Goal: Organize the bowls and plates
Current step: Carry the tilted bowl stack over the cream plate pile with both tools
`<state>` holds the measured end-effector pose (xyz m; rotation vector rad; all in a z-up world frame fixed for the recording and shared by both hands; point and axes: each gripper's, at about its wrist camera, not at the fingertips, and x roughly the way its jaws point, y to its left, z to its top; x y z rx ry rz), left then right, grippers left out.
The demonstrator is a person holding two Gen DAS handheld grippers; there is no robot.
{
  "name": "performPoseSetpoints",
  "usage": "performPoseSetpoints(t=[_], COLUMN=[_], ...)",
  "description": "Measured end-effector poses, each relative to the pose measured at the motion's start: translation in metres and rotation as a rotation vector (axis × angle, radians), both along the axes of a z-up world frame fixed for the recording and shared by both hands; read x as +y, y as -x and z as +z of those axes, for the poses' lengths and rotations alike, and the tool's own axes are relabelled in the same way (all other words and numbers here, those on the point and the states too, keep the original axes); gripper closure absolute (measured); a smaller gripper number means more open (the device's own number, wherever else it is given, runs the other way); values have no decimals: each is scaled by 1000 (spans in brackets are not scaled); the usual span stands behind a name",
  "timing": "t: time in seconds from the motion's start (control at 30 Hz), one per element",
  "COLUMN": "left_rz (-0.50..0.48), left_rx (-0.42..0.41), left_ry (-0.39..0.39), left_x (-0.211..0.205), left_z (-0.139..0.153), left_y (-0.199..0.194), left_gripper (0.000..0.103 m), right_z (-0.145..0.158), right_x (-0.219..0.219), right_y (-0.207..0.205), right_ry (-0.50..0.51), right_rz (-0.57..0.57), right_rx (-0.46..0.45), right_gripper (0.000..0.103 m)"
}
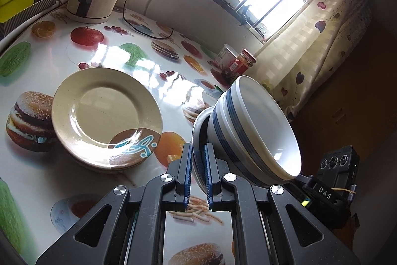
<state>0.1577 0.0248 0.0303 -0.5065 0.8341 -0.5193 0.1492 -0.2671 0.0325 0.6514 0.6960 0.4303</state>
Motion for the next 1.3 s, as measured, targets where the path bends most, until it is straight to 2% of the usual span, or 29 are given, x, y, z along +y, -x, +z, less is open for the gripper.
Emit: performPoseSetpoints(t=[1.3], left_rz=[116], left_rx=[16], left_ry=[-27], left_x=[59], left_z=[-7], left_y=[-26], left_gripper=[95], right_z=[-5], right_x=[63], right_y=[-64], right_ry=[5], right_rz=[133], right_rx=[15], right_gripper=[90])
